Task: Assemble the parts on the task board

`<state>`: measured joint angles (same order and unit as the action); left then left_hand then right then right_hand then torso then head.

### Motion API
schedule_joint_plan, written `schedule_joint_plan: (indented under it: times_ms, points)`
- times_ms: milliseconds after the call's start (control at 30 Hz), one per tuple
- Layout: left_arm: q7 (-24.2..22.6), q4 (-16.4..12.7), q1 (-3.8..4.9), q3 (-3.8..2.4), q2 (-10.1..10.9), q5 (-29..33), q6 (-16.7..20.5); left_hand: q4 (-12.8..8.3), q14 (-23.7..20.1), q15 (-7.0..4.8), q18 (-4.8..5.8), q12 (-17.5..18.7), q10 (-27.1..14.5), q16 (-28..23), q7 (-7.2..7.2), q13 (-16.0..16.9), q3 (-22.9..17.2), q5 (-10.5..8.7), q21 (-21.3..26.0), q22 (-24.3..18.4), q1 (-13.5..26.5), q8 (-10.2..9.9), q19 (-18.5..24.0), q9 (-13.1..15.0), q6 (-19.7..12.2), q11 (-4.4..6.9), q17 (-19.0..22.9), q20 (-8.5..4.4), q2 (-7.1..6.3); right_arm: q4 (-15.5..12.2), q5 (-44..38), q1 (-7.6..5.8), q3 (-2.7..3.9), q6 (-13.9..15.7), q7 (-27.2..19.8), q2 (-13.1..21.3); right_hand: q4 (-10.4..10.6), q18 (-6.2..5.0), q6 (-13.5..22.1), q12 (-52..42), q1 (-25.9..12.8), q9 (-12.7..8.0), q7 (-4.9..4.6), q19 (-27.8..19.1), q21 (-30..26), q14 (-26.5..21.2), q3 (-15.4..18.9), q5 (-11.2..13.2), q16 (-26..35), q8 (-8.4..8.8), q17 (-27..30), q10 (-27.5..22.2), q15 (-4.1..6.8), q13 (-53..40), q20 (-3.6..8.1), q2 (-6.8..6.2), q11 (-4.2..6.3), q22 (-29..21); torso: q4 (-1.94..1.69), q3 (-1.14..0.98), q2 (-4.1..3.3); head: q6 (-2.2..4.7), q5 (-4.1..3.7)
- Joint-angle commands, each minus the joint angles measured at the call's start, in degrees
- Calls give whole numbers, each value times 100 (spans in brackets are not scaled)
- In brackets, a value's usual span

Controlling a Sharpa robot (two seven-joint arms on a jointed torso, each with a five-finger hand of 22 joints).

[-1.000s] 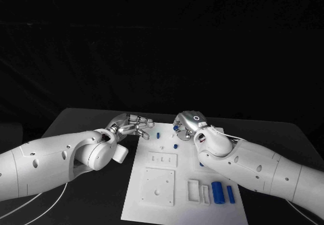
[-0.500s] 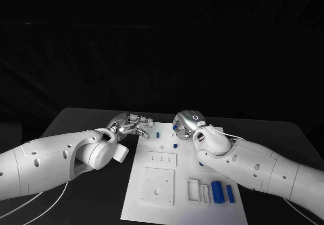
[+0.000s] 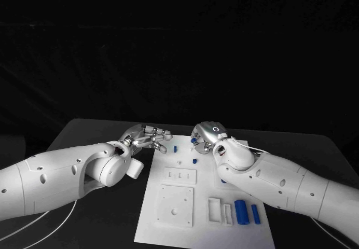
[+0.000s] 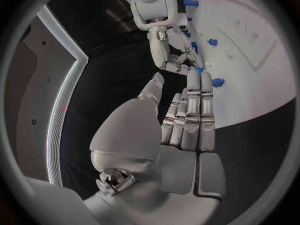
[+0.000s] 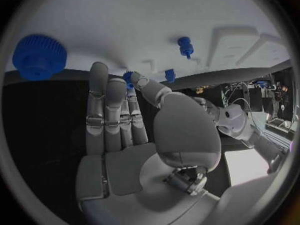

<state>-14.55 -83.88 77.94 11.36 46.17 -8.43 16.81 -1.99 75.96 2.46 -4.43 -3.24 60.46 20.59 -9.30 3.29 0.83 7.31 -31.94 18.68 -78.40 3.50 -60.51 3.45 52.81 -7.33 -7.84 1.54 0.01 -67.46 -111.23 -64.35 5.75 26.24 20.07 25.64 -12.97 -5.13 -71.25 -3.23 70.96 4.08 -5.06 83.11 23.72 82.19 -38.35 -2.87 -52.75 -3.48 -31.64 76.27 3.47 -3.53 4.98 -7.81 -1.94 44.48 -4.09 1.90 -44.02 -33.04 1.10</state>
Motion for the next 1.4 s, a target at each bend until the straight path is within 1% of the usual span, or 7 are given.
schedule_joint_plan:
  times_ms: [33, 400, 633, 867, 1067, 1267, 1400]
  points:
    - [-25, -3, 11, -5, -17, -16, -85, -22, -29, 3, -68, -20, -54, 22, 4, 8, -16, -36, -36, -14, 23, 7, 57, 2, -27, -5, -1, -1, -19, 19, 41, 11, -12, -204, -117, -27, 13, -100, 45, -10, 9, 4, 10, 29, -36, 8, 13, -34, 21, -14, 1, -51, -18, 4, -29, -39, 0, 12, 7, 2, 1, -5, 5]
    - [-17, -8, 11, -5, -16, -16, -85, -22, -29, 3, -68, -20, -54, 22, 4, 8, -16, -36, -36, -14, 23, 7, 57, 2, -27, -5, -1, -1, -19, 55, 148, 6, -35, -389, -187, -38, -10, -129, 276, -10, -17, -27, -55, 28, -82, 18, -43, -43, 6, -11, 14, -323, -123, 10, -119, -89, -96, 69, 8, 6, -6, -13, 7]
    - [-14, -4, 11, -5, -19, -16, -86, -18, -34, 6, -68, -20, -70, 20, 3, 8, -18, -38, -36, -21, 24, 7, 59, 1, -33, -9, 1, 1, -24, 63, 248, 2, -40, -301, -213, -34, -50, -241, 688, -8, -60, -47, -171, 32, -132, 9, -141, -80, 19, -4, 58, -943, -263, 22, -252, -325, -283, 89, 4, 8, -5, -25, 11]
    - [-15, 2, 11, -5, -9, -16, -75, -17, -34, 7, -69, -20, -84, 20, 2, 8, -21, -38, -36, -24, 22, 6, 58, 1, -36, -12, 1, 2, -26, -34, 369, 1, -41, -159, -253, 50, 56, -300, 1045, -3, 77, -53, -208, 185, -456, 19, 764, -322, 74, -8, 176, -1355, -326, 25, -345, -425, -366, -160, 11, 4, -1, -31, 25]
    - [-17, 3, 11, -5, 2, -16, -73, -17, -34, 7, -69, -20, -84, 20, 2, 8, -21, -38, -36, -24, 22, 6, 58, 1, -36, -12, 1, 2, -26, -234, 435, 1, -41, -49, -255, 202, 130, -292, 1042, -8, 96, -54, -213, 243, -548, 19, 905, -299, 74, -6, 201, -1364, -329, 23, -347, -430, -367, -235, 12, 0, 0, -26, 26]
    - [-24, 21, 11, -5, 25, -16, -64, -17, -34, 7, -69, -20, -84, 20, 2, 8, -21, -38, -36, -24, 22, 6, 58, 1, -36, -12, 1, 2, -26, -534, 759, -13, 4, 307, -309, 530, 137, -281, 849, -2, 48, -53, -216, 173, -592, -3, 299, -155, 247, -1, 274, -1126, -281, 26, -300, -511, -327, -215, 36, -6, 18, -4, 37]
    - [-32, 41, 11, -5, 39, -16, -51, -10, -42, 10, -69, -21, -91, 16, 4, 8, -25, -36, -35, -30, 26, 8, 66, 2, -19, -13, 4, 6, -34, -674, 1658, -61, 83, 491, -578, 806, 117, -338, 746, -2, 146, -50, -202, -214, -722, -289, 227, -15, 755, -5, 472, -997, -256, 26, -270, -516, -304, -167, 81, -11, 37, 15, 44]
